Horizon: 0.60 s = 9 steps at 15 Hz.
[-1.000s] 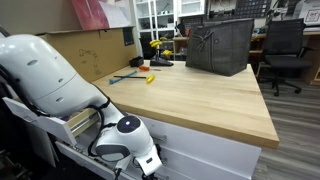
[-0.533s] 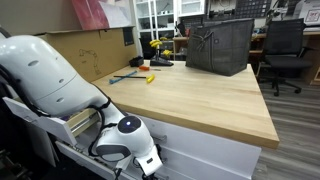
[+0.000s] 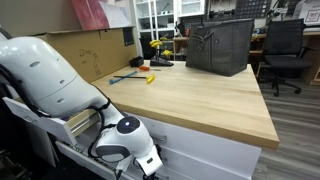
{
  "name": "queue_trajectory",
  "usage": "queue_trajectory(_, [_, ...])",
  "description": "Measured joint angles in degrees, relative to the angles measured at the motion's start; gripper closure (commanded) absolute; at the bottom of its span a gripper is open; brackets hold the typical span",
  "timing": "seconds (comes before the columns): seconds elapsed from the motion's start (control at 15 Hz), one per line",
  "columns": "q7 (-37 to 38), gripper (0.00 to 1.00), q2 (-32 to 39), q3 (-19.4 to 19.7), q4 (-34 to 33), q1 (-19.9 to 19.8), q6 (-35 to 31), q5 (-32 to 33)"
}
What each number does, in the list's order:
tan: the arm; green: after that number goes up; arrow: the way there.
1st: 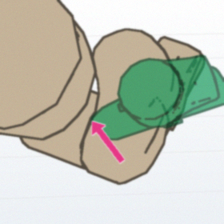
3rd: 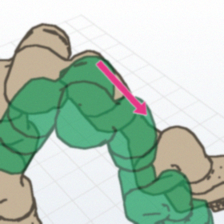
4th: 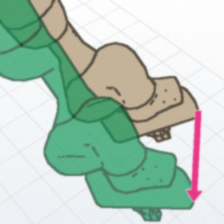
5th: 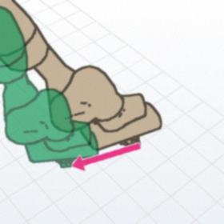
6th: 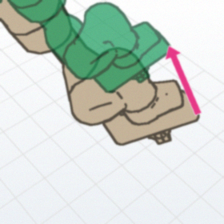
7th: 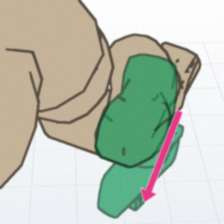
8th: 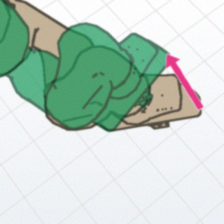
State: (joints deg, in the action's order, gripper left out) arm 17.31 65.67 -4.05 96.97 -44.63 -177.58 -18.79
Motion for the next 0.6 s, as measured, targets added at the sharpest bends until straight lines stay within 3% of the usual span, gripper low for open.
queue_trajectory(0.27, [-6.4,0.00,3.0,-4.2,-0.3,-4.1,-8.2,1.2])
queue_trajectory(0.6, [-8.3,0.00,9.4,-13.5,-2.7,-14.8,-13.7,10.9])
